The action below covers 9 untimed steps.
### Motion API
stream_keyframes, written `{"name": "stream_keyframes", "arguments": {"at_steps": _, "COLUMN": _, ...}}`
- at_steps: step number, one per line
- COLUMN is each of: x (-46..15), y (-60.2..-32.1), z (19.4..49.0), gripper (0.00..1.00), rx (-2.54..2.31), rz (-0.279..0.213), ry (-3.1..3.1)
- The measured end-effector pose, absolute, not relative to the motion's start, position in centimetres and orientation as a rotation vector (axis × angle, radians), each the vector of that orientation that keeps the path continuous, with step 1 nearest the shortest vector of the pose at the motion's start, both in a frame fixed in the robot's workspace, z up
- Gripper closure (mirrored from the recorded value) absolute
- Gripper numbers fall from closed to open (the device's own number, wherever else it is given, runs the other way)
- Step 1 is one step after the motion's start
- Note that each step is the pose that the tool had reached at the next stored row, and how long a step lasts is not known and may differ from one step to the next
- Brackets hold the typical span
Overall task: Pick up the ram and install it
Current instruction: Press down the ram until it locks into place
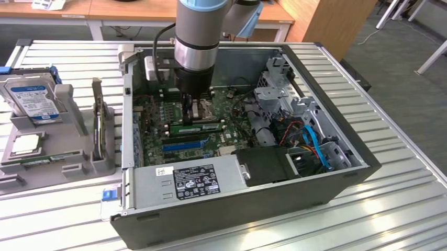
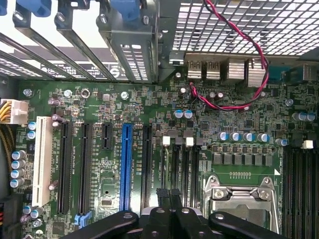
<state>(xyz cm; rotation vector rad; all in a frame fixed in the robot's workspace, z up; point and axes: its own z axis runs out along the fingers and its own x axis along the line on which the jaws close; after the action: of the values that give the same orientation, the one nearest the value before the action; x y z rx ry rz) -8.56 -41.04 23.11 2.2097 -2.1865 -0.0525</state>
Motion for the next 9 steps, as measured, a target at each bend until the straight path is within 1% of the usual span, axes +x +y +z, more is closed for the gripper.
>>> {"name": "stream_keyframes", "arguments": {"at_steps": 9, "x": -8.55, "y": -41.04, "z": 22.90, "gripper": 0.90, "rx": 2.211, "rz": -0.056, "ry": -2.188}}
